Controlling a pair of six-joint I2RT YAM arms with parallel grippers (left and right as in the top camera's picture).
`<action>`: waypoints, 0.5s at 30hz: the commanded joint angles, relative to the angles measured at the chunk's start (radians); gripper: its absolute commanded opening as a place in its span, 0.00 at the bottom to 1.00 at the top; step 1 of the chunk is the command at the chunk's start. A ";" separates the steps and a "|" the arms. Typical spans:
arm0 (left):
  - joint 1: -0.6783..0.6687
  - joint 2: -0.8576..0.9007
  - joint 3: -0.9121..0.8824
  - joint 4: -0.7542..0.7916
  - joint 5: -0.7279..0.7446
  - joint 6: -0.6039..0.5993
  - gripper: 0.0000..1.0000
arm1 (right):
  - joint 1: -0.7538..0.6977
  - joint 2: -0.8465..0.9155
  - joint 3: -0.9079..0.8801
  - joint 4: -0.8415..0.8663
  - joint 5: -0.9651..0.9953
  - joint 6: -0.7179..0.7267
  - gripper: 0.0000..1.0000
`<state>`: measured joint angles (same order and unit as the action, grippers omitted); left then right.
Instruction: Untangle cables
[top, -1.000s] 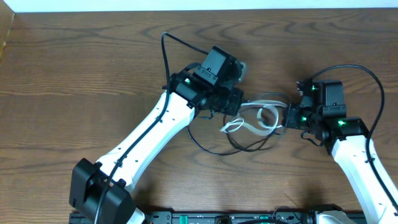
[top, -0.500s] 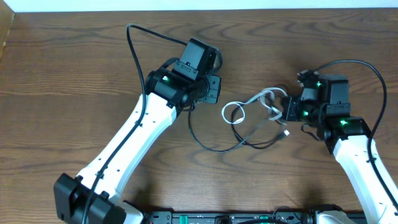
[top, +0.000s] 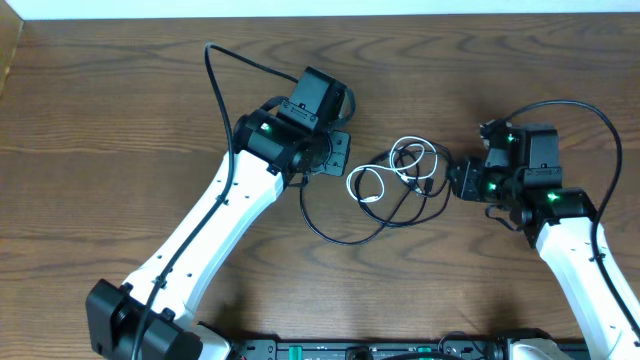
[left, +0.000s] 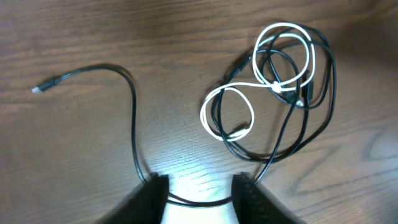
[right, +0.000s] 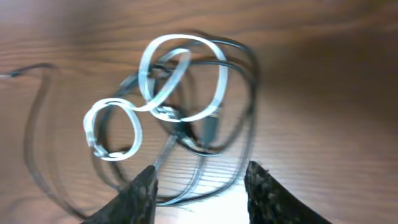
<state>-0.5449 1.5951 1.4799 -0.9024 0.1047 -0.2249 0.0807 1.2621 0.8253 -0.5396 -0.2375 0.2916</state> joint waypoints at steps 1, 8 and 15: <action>0.002 -0.007 -0.008 -0.001 -0.012 0.006 0.53 | 0.000 0.000 0.012 -0.011 0.099 0.026 0.47; 0.000 0.008 -0.044 0.021 -0.008 0.097 0.61 | 0.000 0.000 0.012 0.000 -0.006 0.026 0.59; 0.000 0.018 -0.061 0.009 -0.010 0.093 0.61 | 0.022 0.002 0.011 0.058 -0.082 0.067 0.57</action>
<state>-0.5449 1.6054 1.4300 -0.8860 0.1020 -0.1524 0.0860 1.2621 0.8257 -0.4923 -0.2806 0.3161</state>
